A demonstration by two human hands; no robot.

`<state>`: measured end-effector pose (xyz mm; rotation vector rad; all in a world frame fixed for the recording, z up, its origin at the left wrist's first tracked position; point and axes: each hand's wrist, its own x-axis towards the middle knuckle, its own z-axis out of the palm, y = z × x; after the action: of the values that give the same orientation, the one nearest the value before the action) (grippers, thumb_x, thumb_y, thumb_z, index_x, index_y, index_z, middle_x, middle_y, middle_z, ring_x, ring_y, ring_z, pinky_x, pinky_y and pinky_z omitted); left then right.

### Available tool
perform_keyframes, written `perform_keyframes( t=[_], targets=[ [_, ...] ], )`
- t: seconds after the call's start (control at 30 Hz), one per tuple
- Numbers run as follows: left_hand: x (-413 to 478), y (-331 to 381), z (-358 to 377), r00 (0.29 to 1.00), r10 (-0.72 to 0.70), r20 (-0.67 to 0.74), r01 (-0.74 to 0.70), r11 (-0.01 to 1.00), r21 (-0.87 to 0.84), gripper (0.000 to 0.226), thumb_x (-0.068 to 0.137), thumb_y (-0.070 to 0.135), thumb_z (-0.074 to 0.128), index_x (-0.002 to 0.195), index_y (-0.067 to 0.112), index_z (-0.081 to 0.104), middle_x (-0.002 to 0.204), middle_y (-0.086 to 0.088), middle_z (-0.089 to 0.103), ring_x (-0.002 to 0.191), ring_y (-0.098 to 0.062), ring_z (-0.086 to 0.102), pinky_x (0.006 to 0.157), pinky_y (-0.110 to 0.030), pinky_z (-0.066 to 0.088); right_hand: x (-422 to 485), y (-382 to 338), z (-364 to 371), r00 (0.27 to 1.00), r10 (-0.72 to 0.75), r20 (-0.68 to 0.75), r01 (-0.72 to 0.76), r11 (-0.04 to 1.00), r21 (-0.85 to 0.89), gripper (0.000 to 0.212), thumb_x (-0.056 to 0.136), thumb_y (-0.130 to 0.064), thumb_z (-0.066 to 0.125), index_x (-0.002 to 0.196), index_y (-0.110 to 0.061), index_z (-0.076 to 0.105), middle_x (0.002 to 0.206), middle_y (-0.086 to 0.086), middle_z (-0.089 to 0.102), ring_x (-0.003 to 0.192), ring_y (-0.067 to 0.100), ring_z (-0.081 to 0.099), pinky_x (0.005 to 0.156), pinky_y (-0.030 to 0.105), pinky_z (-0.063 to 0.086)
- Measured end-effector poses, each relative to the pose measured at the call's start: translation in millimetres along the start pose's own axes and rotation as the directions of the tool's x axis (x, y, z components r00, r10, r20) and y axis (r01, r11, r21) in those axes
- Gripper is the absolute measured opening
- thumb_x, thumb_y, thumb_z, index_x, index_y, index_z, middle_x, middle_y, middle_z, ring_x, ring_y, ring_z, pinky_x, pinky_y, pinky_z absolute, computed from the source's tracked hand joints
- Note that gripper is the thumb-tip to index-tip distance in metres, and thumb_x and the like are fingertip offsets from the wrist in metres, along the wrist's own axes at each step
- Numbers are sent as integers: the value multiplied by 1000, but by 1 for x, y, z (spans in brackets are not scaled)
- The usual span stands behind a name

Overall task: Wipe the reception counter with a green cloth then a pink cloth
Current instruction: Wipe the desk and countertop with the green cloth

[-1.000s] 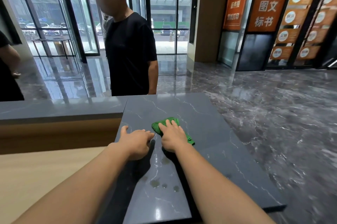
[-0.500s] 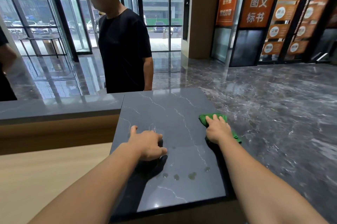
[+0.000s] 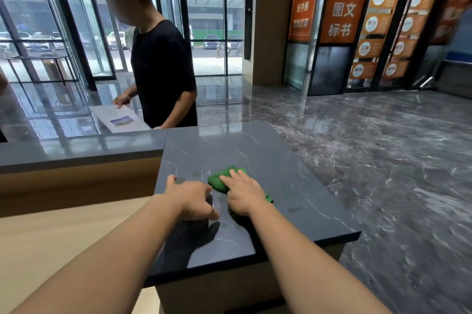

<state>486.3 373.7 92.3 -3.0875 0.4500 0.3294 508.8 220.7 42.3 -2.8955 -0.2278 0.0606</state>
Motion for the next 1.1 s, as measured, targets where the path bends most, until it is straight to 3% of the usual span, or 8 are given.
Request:
perform_keyframes(
  t=[0.23,0.4,0.53,0.67,0.87,0.97,1.1],
  targets=[
    [-9,9,4,999,50,17,-50,998,-29,70,79,61,59,137,25,46,132,5,57,128,-18,47,113,-55,-1,-27,118,-33,941,333,-57,-336,941,-41,60,95,-12,37,152,-23,24,163,6,10,149,25,10,120,38,16],
    [-14,6,12,998,56,17,-56,998,-31,68,78,62,60,135,25,49,129,5,59,126,-19,48,112,-55,-1,-32,94,-27,880,470,-73,-470,882,11,57,96,-13,32,152,-20,22,162,8,7,150,28,5,120,44,12],
    [-18,1,16,999,52,-15,-52,999,-12,71,76,64,60,134,25,50,130,5,58,126,-19,48,111,-56,0,-31,29,-7,918,385,-94,-383,923,42,53,95,-16,34,148,-18,29,161,11,12,149,29,7,119,47,12],
    [-28,2,20,999,38,-26,-38,999,26,71,76,65,59,134,24,50,133,5,55,127,-19,47,111,-56,2,-38,-29,8,973,225,-55,-222,973,59,57,96,-14,38,151,-18,24,162,11,4,150,29,1,121,47,5],
    [-33,15,16,999,28,-42,-27,999,32,71,78,64,58,136,23,48,135,4,53,129,-19,45,110,-58,3,-57,-4,4,998,34,-49,-32,999,44,56,99,-15,34,152,-27,24,163,4,8,150,22,5,121,41,10],
    [-35,28,14,999,36,-28,-36,999,17,70,79,63,57,135,22,47,138,3,51,129,-20,45,110,-57,2,-72,41,-5,993,72,-98,-70,997,23,55,99,-17,32,152,-30,26,163,0,12,150,19,8,121,38,14],
    [-39,45,14,999,47,-25,-48,999,-8,67,81,60,57,134,21,48,135,3,52,128,-20,46,111,-58,1,-93,107,-21,967,232,-103,-234,972,-8,55,98,-17,32,152,-27,27,162,2,14,149,21,11,120,36,16]
  ],
)
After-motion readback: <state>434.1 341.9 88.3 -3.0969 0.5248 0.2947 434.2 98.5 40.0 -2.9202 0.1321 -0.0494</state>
